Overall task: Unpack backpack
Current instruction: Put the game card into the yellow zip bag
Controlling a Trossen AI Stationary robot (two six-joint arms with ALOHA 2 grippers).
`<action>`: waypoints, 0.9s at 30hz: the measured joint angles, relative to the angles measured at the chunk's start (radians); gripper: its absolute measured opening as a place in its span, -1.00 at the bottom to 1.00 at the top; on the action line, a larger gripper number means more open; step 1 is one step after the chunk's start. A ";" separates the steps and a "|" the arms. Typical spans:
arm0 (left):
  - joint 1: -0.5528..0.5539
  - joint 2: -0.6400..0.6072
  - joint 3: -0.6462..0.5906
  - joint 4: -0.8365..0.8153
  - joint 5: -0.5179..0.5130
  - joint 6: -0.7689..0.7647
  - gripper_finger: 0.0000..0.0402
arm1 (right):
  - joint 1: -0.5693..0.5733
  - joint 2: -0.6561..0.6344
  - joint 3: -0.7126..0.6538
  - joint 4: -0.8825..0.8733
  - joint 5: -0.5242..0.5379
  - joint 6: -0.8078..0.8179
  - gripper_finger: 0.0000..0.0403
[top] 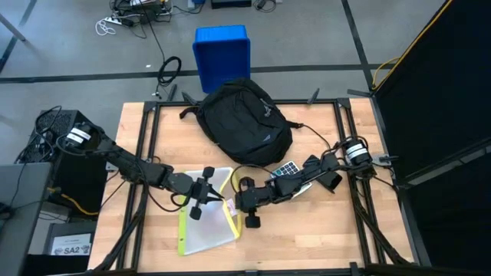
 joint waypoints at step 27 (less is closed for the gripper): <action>0.000 0.000 0.000 -0.006 -0.002 -0.003 -1.00 | 0.005 -0.046 0.083 -0.211 0.050 -0.005 -1.00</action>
